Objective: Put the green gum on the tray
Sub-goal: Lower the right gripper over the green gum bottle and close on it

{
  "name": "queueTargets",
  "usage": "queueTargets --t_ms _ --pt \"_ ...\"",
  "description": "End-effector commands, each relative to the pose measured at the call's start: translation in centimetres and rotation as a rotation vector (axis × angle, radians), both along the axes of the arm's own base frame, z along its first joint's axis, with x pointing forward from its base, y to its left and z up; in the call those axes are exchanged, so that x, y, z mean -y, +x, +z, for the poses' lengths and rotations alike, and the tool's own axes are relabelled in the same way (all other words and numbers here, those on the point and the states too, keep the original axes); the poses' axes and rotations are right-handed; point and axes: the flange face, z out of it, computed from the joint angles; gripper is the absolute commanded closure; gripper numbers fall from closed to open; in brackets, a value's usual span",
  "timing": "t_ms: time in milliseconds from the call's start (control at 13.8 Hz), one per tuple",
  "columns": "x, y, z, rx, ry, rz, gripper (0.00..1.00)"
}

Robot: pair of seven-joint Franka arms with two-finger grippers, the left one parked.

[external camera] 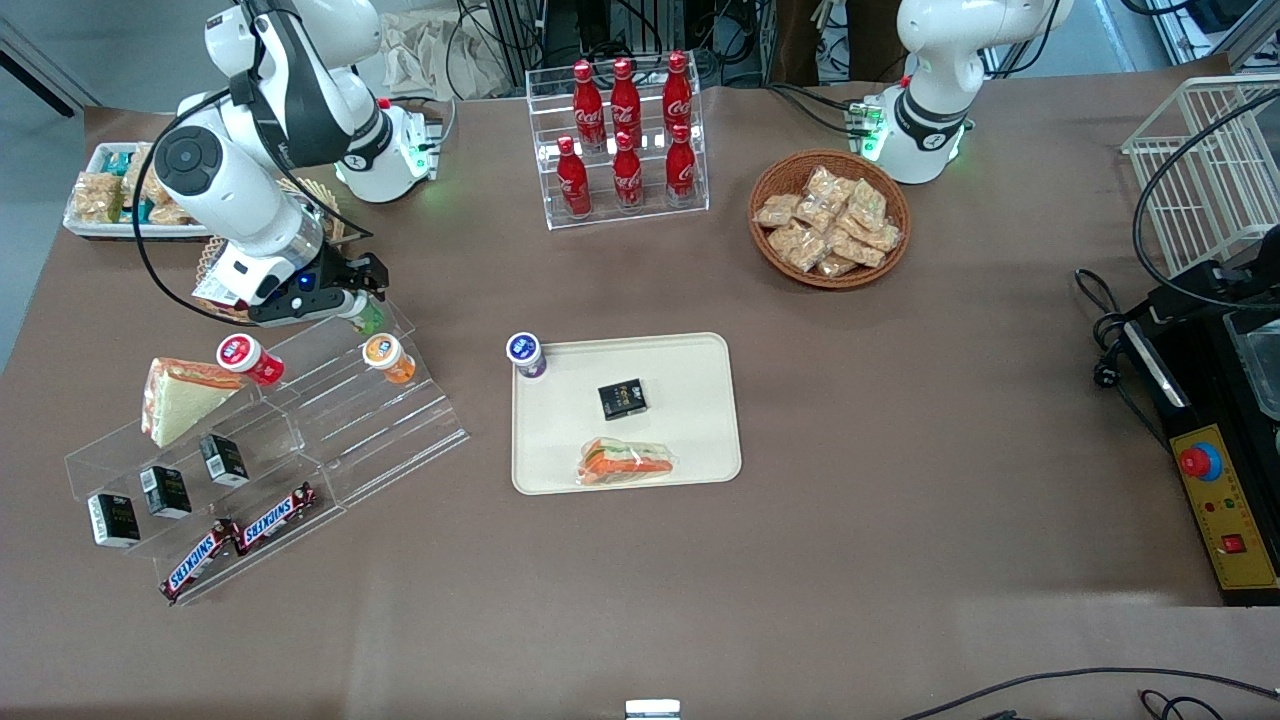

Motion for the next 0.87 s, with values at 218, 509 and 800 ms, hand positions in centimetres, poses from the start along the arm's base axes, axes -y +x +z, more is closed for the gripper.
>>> queueTargets --t_ms 218,509,800 --pt "0.1 0.3 0.5 -0.004 0.014 -0.020 0.93" --pt "-1.3 3.3 8.1 -0.043 0.026 -0.080 0.93" --pt "-5.7 5.7 14.8 -0.053 0.034 -0.088 0.92"
